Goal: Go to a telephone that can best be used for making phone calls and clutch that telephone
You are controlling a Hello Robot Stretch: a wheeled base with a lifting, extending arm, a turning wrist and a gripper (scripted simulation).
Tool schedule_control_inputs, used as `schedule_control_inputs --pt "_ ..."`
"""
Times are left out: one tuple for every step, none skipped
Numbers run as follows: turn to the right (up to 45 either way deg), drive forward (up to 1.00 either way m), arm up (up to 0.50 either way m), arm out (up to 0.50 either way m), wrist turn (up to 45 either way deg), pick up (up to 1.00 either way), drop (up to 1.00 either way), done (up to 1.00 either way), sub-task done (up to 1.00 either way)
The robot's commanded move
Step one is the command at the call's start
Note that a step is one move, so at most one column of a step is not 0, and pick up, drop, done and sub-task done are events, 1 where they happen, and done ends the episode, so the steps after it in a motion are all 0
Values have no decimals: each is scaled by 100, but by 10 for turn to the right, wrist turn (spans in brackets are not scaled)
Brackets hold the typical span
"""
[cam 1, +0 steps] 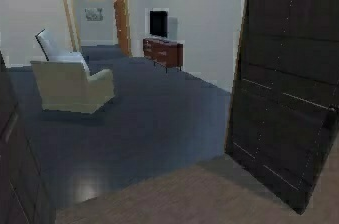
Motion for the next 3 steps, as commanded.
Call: schedule_control_inputs --pt "0 90 0 0 0 0 0 0 0" --pt "-450 0 0 0 0 0 0 0 0" --pt "0 100 0 0 0 0 0 0 0"
